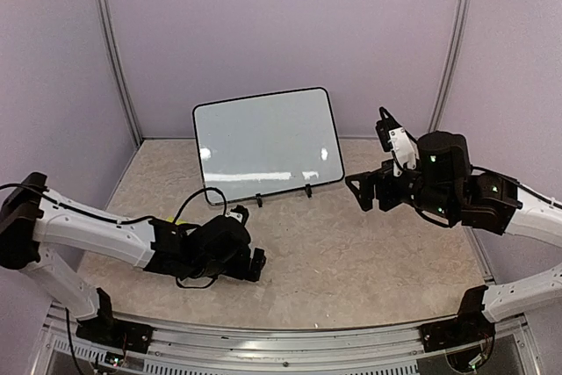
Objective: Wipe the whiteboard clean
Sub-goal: Reset both arms
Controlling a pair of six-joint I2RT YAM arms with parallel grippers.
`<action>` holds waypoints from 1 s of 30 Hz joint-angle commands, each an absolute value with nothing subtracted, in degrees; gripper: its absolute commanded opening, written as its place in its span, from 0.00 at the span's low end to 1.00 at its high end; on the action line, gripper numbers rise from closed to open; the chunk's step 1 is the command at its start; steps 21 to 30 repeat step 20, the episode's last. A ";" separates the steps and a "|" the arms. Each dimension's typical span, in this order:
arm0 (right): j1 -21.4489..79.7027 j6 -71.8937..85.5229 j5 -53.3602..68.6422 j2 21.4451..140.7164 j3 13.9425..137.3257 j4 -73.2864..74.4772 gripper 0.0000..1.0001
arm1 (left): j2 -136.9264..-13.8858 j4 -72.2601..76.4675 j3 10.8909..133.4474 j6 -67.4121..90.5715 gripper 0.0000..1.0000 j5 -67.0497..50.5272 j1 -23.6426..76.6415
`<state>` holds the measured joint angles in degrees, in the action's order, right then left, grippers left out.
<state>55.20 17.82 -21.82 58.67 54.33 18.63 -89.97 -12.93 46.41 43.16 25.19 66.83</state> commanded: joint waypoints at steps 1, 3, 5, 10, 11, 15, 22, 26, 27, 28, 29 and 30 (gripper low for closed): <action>54.76 17.91 -24.46 53.02 50.11 14.88 0.99 | -72.78 -1.07 39.48 28.47 0.99 17.12 64.50; 54.74 17.55 -25.23 51.04 48.26 14.15 0.99 | -62.60 2.90 35.74 25.49 0.99 13.76 62.61; 54.73 17.11 -25.99 49.39 46.62 13.94 0.99 | -51.78 5.40 32.49 24.19 0.99 11.07 59.78; 54.74 17.29 -27.26 46.41 45.33 15.14 0.99 | -39.19 4.25 30.21 22.17 0.99 7.42 51.82; 54.63 17.08 -27.30 45.87 45.20 15.36 0.99 | -38.74 3.10 30.84 22.12 0.99 7.99 51.28; 54.66 16.09 -28.15 43.97 45.22 16.03 0.99 | -40.17 0.19 33.38 22.16 0.99 8.91 50.50; 54.66 14.21 -28.52 43.87 46.10 16.87 1.00 | -40.91 -2.57 34.98 21.96 0.99 8.13 49.39; 54.66 14.21 -28.52 43.87 46.10 16.87 1.00 | -40.91 -2.57 34.98 21.96 0.99 8.13 49.39; 54.66 14.21 -28.52 43.87 46.10 16.87 1.00 | -40.91 -2.57 34.98 21.96 0.99 8.13 49.39; 54.66 14.21 -28.52 43.87 46.10 16.87 1.00 | -40.91 -2.57 34.98 21.96 0.99 8.13 49.39; 54.66 14.21 -28.52 43.87 46.10 16.87 1.00 | -40.91 -2.57 34.98 21.96 0.99 8.13 49.39; 54.66 14.21 -28.52 43.87 46.10 16.87 1.00 | -40.91 -2.57 34.98 21.96 0.99 8.13 49.39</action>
